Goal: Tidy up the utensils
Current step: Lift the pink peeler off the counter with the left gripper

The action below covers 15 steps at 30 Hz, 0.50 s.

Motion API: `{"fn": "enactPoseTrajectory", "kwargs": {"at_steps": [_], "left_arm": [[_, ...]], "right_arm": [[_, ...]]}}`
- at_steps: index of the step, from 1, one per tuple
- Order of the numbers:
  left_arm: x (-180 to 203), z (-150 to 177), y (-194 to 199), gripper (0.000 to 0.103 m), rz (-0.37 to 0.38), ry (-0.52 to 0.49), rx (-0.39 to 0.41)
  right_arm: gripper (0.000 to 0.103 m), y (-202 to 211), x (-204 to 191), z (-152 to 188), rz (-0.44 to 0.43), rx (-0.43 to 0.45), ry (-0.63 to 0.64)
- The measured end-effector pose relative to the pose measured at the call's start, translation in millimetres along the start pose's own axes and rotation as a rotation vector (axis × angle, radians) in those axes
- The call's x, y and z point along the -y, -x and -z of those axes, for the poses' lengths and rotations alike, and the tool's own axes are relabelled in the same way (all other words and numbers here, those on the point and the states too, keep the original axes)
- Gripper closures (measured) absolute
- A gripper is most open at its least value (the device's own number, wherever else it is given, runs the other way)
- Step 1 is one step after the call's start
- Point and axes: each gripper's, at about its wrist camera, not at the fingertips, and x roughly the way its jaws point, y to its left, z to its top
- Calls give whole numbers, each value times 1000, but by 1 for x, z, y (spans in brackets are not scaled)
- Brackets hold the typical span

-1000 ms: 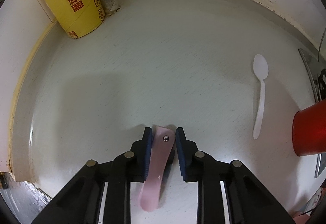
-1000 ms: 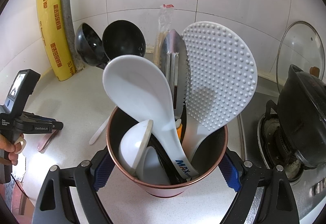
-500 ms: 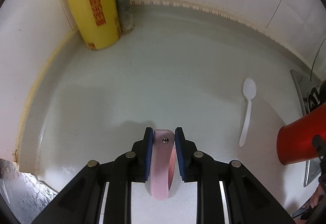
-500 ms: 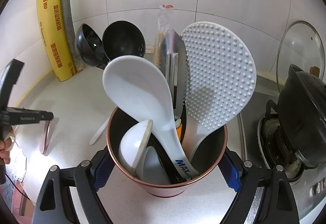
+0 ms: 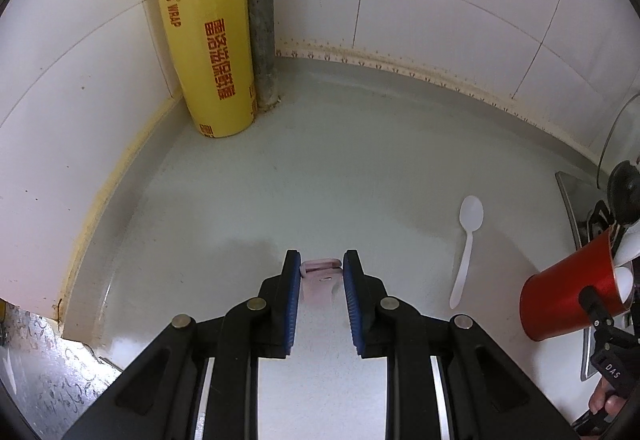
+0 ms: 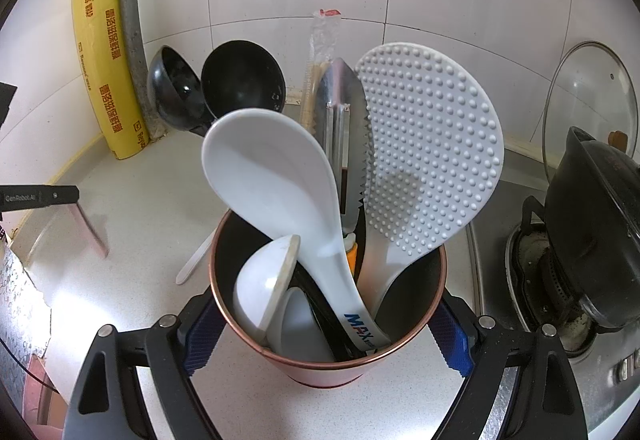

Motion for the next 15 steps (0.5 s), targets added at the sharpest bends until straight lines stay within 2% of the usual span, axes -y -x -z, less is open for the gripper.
{"fn": "enactPoseTrajectory", "kwargs": {"at_steps": [15], "left_arm": [[-2,6,30,81,9,15,46]], "right_arm": [[12,0,0,0,0,0,0]]}}
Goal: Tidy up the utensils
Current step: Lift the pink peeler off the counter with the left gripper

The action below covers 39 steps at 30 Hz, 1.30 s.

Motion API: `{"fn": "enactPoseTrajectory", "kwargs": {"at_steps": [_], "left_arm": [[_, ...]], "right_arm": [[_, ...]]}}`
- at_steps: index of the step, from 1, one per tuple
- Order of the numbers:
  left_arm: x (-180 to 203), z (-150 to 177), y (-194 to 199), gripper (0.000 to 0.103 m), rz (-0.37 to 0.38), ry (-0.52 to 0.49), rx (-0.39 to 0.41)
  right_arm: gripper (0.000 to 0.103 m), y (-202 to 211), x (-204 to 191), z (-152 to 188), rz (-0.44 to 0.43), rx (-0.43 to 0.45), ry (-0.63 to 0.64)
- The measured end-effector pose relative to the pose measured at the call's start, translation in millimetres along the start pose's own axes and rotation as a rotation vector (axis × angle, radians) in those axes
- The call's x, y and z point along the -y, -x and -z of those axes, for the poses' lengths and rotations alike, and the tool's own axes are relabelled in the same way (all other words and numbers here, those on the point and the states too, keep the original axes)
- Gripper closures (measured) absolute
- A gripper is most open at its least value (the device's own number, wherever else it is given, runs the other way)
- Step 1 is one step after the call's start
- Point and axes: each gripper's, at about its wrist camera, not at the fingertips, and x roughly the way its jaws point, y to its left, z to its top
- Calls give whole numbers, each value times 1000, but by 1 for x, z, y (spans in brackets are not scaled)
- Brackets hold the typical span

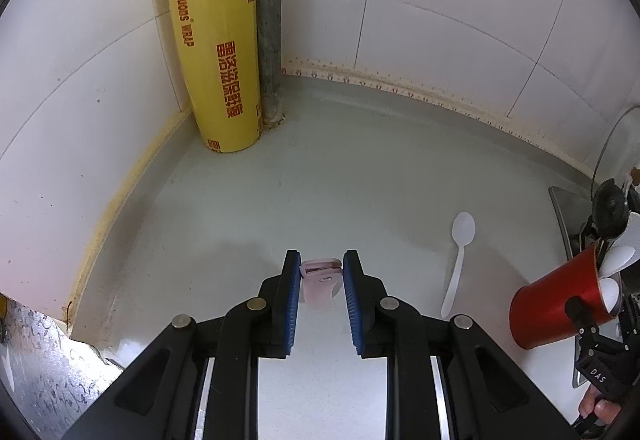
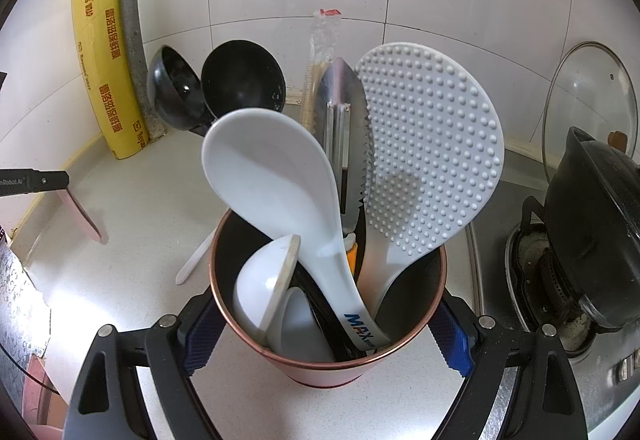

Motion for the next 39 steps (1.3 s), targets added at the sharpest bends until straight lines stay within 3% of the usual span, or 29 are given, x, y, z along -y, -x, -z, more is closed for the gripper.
{"fn": "enactPoseTrajectory", "kwargs": {"at_steps": [29,39], "left_arm": [[45,-43,87,81,128,-113,214],[84,-68,112,81,192,-215,301]], "right_arm": [[13,0,0,0,0,0,0],[13,1,0,0,1,0,0]]}}
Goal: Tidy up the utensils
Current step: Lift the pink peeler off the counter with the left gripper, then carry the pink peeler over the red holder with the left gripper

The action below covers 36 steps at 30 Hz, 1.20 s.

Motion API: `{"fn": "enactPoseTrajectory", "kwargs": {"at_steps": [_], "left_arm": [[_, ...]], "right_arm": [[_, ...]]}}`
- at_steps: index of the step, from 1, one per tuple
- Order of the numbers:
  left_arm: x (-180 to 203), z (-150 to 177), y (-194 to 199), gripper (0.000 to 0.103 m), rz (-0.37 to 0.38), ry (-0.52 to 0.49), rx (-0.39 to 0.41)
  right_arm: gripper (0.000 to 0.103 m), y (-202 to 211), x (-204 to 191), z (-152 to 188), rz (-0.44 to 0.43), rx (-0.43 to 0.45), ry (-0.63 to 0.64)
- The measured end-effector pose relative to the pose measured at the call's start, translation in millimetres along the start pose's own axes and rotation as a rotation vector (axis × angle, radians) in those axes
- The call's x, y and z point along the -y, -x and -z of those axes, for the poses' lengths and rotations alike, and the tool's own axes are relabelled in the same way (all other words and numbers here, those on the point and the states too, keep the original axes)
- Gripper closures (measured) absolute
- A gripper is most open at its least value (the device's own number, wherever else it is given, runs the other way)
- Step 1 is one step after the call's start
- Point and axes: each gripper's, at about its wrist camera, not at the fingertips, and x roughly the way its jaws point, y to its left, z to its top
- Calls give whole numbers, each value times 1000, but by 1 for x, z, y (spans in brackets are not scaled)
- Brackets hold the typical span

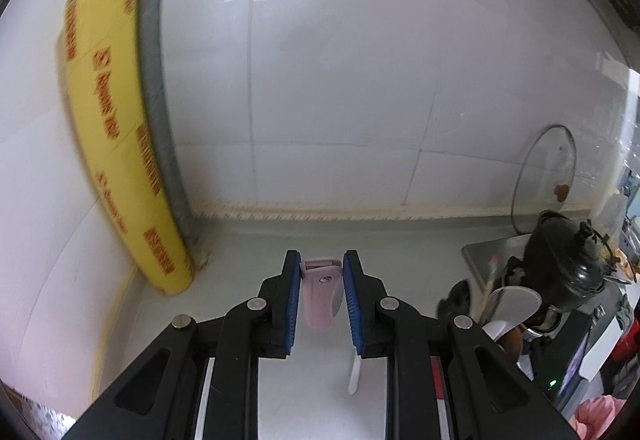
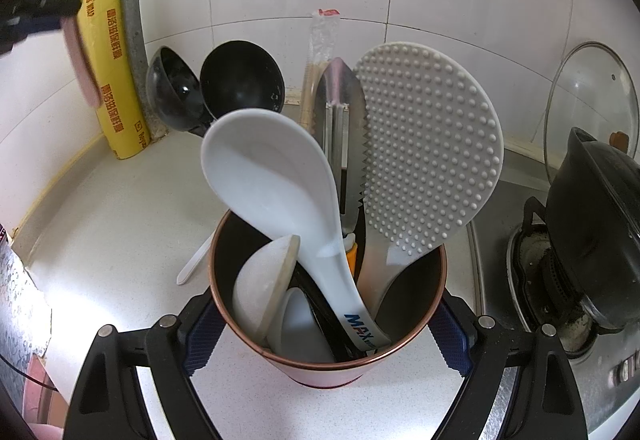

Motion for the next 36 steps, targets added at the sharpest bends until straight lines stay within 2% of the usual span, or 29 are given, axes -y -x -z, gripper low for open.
{"fn": "enactPoseTrajectory", "kwargs": {"at_steps": [8,17,28,36], "left_arm": [[27,-23,11,81,61,-69,65],[47,-28,22,81,113,-111,94],[72,-28,29,81,195,-155,111],[101,-21,23,81,270,-222,85]], "right_arm": [[13,0,1,0,0,0,0],[13,0,0,0,0,0,1],[13,0,0,0,0,0,1],[13,0,1,0,-1,0,1]]}}
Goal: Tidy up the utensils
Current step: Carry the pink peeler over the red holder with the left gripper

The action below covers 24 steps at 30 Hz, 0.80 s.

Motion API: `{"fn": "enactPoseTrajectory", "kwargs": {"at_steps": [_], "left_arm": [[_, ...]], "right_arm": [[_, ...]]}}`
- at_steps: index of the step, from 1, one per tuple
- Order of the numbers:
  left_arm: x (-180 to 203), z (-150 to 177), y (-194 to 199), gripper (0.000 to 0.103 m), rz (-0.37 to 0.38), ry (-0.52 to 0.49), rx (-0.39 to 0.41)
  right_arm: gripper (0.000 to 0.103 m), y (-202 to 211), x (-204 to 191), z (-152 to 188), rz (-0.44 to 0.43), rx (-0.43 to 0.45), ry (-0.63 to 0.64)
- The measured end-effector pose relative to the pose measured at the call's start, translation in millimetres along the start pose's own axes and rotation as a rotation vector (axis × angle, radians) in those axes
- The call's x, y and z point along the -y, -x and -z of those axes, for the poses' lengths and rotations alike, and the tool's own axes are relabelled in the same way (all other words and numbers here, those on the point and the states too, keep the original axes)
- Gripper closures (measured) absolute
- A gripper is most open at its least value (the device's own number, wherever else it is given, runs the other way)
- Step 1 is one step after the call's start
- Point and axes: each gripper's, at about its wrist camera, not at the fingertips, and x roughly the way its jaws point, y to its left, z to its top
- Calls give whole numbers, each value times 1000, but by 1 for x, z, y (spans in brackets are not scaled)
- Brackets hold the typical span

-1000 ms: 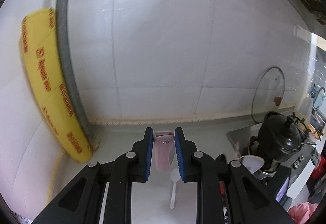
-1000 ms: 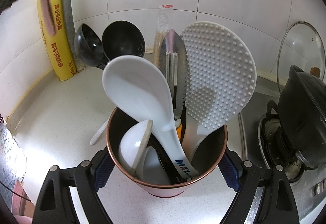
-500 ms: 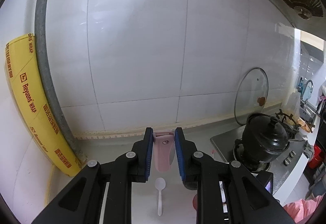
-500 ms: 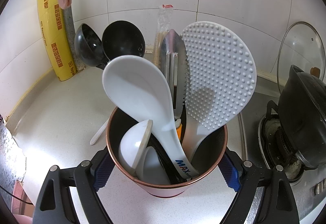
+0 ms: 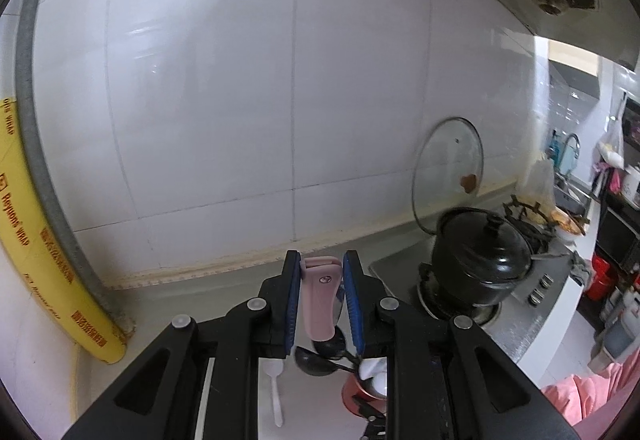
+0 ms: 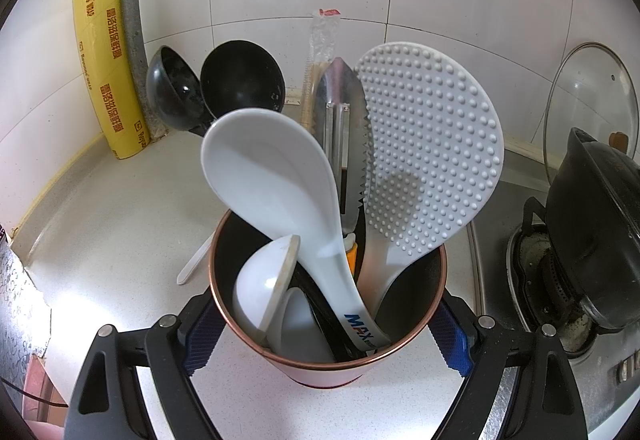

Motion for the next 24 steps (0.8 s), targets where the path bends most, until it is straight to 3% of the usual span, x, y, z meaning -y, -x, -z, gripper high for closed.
{"fn": "enactPoseTrajectory", "kwargs": {"at_steps": [16,24], "left_arm": [[12,18,-33,81,209,56,-91],[13,34,-53,81,254,97,-181]], "right_arm": [[13,0,0,0,1,0,1],[13,0,-1,0,2,0,1]]}}
